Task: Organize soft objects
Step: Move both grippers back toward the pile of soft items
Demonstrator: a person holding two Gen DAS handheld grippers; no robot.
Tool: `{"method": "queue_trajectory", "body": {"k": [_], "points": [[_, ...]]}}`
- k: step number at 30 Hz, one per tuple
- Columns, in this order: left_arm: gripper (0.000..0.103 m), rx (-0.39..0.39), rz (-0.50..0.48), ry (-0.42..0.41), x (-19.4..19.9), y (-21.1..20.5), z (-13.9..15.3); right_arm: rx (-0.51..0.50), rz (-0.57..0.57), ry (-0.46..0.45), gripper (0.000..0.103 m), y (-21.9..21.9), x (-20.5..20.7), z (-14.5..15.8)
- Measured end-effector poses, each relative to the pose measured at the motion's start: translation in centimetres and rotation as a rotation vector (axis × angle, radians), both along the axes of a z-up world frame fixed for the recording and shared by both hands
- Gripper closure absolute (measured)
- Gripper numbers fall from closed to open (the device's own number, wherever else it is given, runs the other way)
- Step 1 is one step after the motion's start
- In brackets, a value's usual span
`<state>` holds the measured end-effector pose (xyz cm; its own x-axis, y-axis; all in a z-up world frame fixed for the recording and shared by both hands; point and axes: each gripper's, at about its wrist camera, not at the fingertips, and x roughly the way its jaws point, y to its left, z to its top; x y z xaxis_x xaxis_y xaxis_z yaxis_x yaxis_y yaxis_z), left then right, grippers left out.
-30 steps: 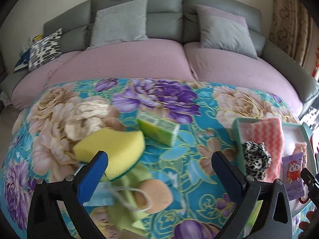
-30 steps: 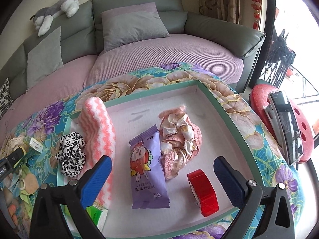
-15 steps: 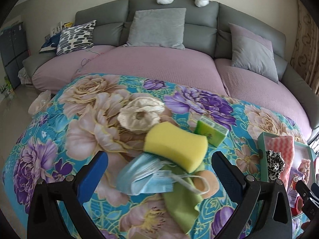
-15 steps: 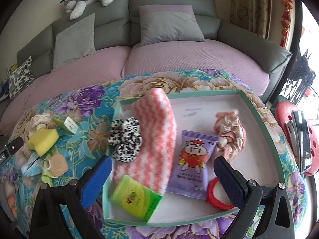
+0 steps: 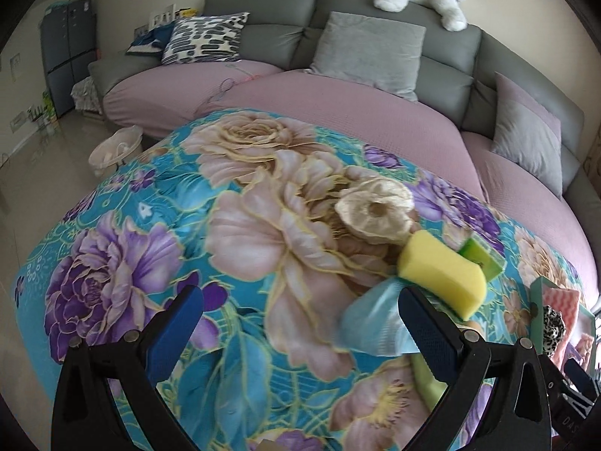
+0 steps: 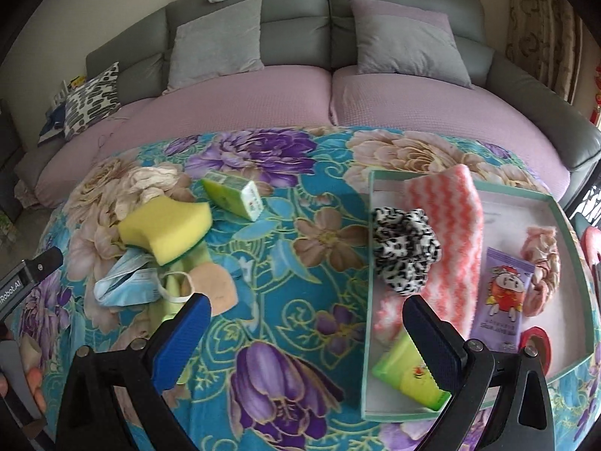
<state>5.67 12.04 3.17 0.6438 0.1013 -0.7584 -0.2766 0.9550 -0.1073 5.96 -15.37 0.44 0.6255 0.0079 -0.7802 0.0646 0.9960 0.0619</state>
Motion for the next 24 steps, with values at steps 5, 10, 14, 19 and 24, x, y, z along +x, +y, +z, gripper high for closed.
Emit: {"method": "queue_trajectory", "body": {"k": [5, 10, 14, 19, 24], "points": [[0.0, -0.021, 0.022, 0.015, 0.1, 1.8, -0.8, -0.015, 0.056, 0.022, 0.0, 3.0, 0.6, -0.9], [0.0, -0.042, -0.03, 0.053, 0.8, 1.5, -1.9, -0.019, 0.072, 0.049, 0.0, 4.4, 1.3, -1.8], [0.0, -0.053, -0.094, 0.078, 1.4, 0.2, -2.5, -0.022, 0.074, 0.073, 0.0, 4.6, 1.7, -2.6], [0.0, -0.051, -0.17, 0.08, 1.9, -1.8, -3.0, -0.014, 0.066, 0.076, 0.0, 4.2, 1.8, -2.7], [0.0, -0.026, -0.23, 0.07, 2.3, -3.9, -3.5, -0.02, 0.048, 0.075, 0.0, 3.4, 1.7, -2.6]]}}
